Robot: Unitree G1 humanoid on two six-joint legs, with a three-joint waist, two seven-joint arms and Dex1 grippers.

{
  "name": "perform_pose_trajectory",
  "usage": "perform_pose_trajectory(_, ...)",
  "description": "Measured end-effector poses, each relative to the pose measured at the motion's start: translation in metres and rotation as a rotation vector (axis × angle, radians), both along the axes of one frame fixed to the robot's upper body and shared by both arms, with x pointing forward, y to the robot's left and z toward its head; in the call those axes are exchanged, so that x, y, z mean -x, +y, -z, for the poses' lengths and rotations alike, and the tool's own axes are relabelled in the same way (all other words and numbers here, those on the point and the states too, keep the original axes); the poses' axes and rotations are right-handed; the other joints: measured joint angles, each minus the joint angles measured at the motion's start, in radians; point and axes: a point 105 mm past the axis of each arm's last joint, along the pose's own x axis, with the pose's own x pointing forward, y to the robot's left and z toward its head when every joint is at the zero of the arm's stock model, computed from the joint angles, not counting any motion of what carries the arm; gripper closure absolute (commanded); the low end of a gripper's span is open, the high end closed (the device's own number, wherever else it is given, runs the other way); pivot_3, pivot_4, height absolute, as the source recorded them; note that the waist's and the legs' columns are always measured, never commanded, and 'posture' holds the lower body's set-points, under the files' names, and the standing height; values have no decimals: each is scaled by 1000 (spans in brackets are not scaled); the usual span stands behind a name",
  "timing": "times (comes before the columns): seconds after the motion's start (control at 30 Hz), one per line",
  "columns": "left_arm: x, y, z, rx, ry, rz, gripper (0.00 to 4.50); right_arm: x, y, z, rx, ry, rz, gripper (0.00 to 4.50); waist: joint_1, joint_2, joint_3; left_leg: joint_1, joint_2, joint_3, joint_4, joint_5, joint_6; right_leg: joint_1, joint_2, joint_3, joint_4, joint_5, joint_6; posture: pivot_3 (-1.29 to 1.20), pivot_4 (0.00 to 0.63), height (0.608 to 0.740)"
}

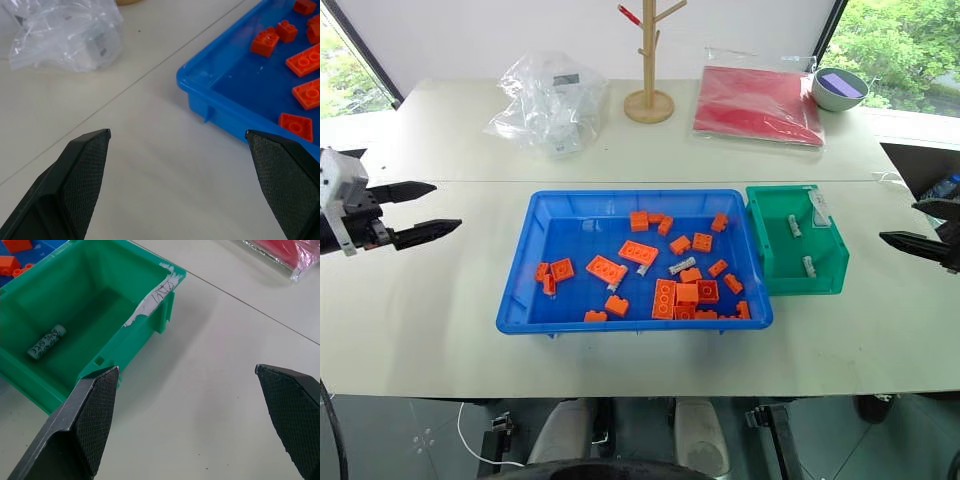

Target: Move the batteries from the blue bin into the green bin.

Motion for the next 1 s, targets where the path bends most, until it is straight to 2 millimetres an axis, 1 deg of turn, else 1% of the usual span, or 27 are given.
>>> perform_pose_trajectory(0.37,-1,1,-3,1,-9,-24,0,2,-6,8,3,19,18,25,1,0,0,0,0,1,0,0,0,0,0,0,0,0,0,0,150,736)
perform_pose_trajectory(0.57,-1,2,-3,13,5,-28,0,-2,-7,3,-11,-3,32,25,-1,0,0,0,-2,1,0,0,0,0,1,0,2,0,0,0,150,736)
perform_pose_trajectory(0.67,-3,2,-5,12,-6,-35,0,-4,-7,6,9,3,29,25,0,0,0,0,-2,1,1,0,0,0,1,0,2,0,0,0,150,736)
perform_pose_trajectory(0.77,-3,-6,-10,19,-20,-14,0,-9,-3,7,12,5,20,25,0,0,0,0,-2,1,1,0,0,0,1,1,3,0,0,0,150,736)
perform_pose_trajectory(0.83,-2,-14,-14,30,-31,15,0,-14,0,-2,7,-22,13,25,0,1,0,0,-2,1,1,0,0,-1,0,1,4,0,0,0,150,736)
perform_pose_trajectory(0.9,1,-25,-18,34,-39,54,0,-21,8,-16,-2,-55,-15,25,-1,1,0,0,-2,1,2,0,0,-1,1,1,5,0,0,0,150,736)
perform_pose_trajectory(0.93,3,-32,-19,35,-45,79,0,-25,14,-22,4,-73,-42,25,-2,1,0,0,-2,1,2,0,0,-1,1,1,5,0,0,0,150,736)
perform_pose_trajectory(1.0,6,-43,-19,32,-46,118,0,-36,33,-35,8,-105,-105,25,-6,1,0,1,-2,1,2,0,0,-1,2,1,7,0,0,0,150,736)
